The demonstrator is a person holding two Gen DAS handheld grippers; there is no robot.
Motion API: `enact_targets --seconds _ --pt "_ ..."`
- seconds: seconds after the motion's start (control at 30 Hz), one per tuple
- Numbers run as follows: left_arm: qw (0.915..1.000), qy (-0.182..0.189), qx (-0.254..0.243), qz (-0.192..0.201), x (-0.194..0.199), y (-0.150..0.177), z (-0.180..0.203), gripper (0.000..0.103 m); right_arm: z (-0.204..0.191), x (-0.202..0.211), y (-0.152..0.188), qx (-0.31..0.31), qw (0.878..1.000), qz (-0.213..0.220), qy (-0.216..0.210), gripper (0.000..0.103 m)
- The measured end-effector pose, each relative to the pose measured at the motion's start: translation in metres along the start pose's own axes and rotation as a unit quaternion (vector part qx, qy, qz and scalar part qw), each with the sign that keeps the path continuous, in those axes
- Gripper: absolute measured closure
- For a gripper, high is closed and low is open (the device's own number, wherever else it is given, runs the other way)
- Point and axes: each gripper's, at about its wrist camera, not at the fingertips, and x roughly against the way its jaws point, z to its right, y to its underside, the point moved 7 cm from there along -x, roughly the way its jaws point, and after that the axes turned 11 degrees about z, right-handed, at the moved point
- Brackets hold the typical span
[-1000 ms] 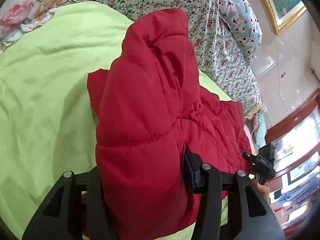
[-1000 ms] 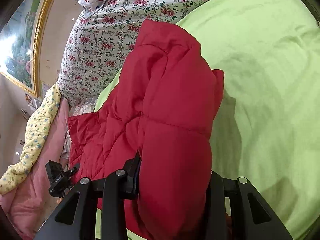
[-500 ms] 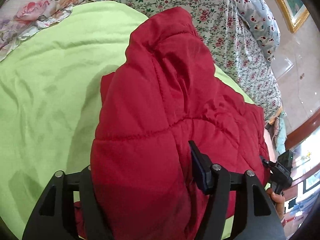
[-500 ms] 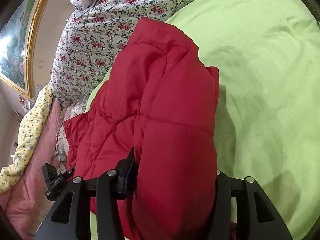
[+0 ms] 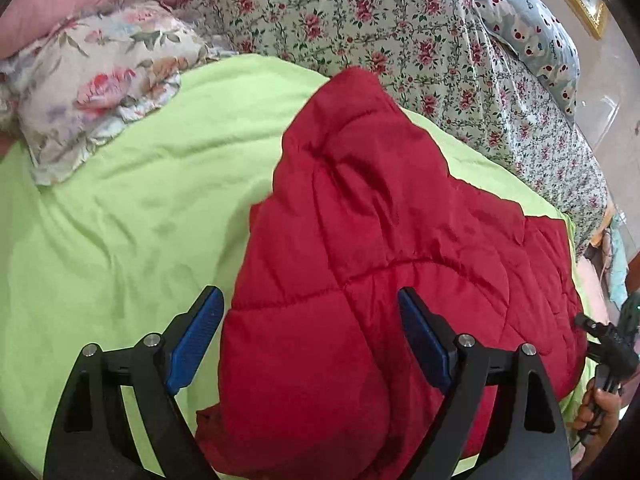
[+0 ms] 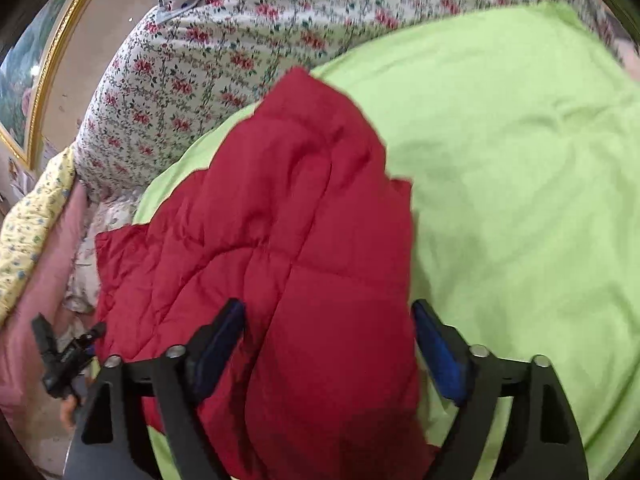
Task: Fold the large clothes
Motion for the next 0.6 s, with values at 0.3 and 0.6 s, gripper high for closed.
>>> enact_targets --seconds 0.3,0.6 --pt "0.9999 0.014 0.002 0.006 -0.006 -0.027 0.014 0.014 -0.015 -0.003 -0.020 0.074 0.996 0.029 0.051 0.003" --pt "0.9961 0.015 -0.080 -0.035 -0.037 -0.008 0.042 0.033 -0.034 -0.038 -0.020 0.111 0.992 0.006 0.056 0.005"
